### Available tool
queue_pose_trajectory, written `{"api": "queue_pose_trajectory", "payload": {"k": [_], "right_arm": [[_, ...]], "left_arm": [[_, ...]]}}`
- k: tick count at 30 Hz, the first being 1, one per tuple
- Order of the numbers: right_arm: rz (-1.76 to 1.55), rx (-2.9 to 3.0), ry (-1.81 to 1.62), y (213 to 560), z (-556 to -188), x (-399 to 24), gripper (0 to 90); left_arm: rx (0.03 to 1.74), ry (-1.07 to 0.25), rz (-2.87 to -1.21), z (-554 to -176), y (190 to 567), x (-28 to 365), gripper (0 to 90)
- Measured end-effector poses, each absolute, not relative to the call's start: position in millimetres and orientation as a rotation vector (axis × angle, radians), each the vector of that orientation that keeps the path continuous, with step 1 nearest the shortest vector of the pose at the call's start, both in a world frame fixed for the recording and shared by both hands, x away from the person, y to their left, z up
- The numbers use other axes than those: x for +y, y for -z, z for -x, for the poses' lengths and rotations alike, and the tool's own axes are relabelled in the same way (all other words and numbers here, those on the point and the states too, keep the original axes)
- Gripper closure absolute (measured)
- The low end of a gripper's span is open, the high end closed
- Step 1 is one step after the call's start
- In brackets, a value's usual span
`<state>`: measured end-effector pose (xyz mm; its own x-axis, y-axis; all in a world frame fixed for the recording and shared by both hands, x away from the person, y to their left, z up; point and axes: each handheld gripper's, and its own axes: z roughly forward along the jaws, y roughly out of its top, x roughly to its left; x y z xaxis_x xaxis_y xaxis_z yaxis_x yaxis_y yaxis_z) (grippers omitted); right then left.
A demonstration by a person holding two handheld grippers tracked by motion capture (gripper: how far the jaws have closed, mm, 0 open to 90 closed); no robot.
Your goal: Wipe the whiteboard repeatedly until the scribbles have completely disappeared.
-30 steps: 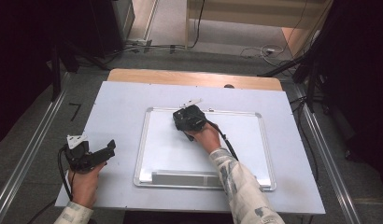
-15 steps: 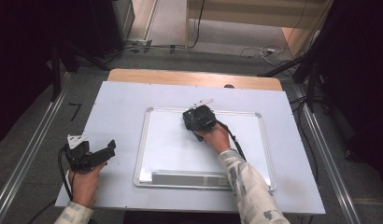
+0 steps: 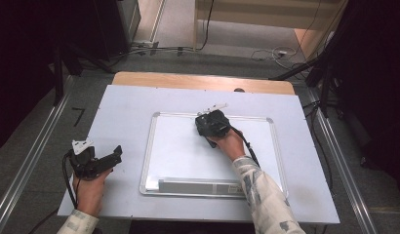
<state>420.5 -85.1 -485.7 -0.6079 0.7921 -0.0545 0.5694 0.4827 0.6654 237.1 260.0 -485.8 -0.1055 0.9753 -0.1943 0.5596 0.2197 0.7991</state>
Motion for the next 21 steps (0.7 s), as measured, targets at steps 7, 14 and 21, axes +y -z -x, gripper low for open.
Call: {"api": "queue_pose_trajectory", "payload": {"k": [7,14,21], "right_arm": [[-1.122,2.384,-0.867,486,-423,-69,38.1],[-1.076,2.423,-0.888,486,-422,-53,38.1],[-1.028,2.475,-0.909,486,-421,-38,37.8]], "left_arm": [[1.766,-0.721,-1.425,-237,486,261,2.1],[1.766,-0.721,-1.423,-237,486,261,2.2],[1.766,-0.719,-1.419,-236,486,262,2.2]]}}
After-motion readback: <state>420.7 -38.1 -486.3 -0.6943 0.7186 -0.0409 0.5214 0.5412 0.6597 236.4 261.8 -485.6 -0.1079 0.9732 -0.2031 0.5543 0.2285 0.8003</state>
